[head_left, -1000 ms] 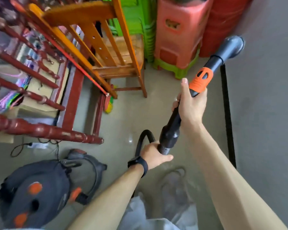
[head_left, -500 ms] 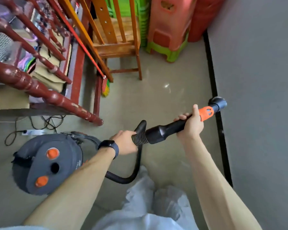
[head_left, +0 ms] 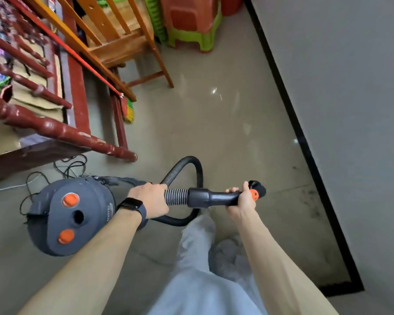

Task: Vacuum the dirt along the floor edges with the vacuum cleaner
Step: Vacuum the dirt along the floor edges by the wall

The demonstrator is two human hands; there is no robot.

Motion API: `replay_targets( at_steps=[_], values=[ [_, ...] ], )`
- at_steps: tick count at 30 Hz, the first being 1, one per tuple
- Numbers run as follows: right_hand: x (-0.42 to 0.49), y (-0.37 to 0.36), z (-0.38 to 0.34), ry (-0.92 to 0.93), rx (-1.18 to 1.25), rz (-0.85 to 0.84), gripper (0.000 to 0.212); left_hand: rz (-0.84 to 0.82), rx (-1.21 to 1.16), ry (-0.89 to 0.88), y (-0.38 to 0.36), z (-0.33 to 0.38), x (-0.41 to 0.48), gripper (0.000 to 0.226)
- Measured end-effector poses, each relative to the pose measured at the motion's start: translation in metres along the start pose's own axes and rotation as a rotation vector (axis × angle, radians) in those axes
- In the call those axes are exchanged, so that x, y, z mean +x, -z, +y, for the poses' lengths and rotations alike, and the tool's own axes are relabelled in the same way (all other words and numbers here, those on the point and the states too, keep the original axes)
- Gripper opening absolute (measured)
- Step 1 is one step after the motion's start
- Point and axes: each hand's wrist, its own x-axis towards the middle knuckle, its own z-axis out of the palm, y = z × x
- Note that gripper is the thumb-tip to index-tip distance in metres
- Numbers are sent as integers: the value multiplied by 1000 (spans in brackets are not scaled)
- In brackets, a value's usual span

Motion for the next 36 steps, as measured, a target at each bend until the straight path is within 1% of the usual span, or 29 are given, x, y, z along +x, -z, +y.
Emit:
replay_targets(
  at_steps=[2, 4, 6, 9, 10, 11, 13, 15, 16, 17, 19, 21, 23, 25, 27, 30, 32, 34, 36],
  values=[
    [14, 19, 9, -8, -6, 26, 36, -37, 96, -76, -12, 5, -2, 24],
    [30, 36, 8, 27, 19, 32, 33, -97, 162, -169, -24, 23, 8, 23],
    [46, 47, -2, 120, 43, 66, 28, -103, 200, -248, -38, 51, 28, 25],
    [74, 56, -33, 252, 108, 178, 23, -86, 174, -254, -52, 96, 82, 40],
    [85, 59, -44, 280, 153, 206, 24, -108, 183, -280, -53, 112, 104, 41],
    [97, 62, -54, 305, 188, 230, 25, -154, 209, -323, -55, 129, 126, 42],
    [122, 69, -65, 345, 202, 269, 28, -298, 233, -414, -66, 164, 163, 46],
    [154, 76, -67, 374, 161, 273, 29, -410, 159, -472, -87, 197, 198, 55],
    [173, 78, -66, 393, 142, 270, 29, -438, 128, -500, -102, 214, 214, 57],
    [192, 79, -66, 411, 132, 269, 29, -437, 120, -541, -118, 230, 228, 53],
    [232, 82, -66, 424, 143, 268, 32, -390, 118, -602, -156, 256, 254, 36],
    [269, 91, -66, 438, 182, 256, 32, -339, 92, -616, -191, 273, 277, 28],
    [307, 105, -68, 430, 233, 218, 32, -241, 102, -632, -222, 280, 302, 25],
    [347, 125, -70, 364, 302, 153, 29, -156, 149, -646, -253, 284, 327, 24],
    [390, 141, -72, 274, 379, 70, 26, -104, 211, -665, -282, 286, 357, 25],
    [452, 154, -72, 202, 450, -17, 24, -53, 271, -676, -318, 287, 403, 24],
    [487, 153, -71, 195, 439, -32, 26, -31, 312, -667, -336, 289, 432, 23],
    [517, 144, -69, 207, 392, -16, 26, -13, 297, -632, -354, 287, 458, 22],
    [547, 132, -71, 261, 366, -1, 26, 17, 273, -602, -369, 287, 484, 22]
  ],
)
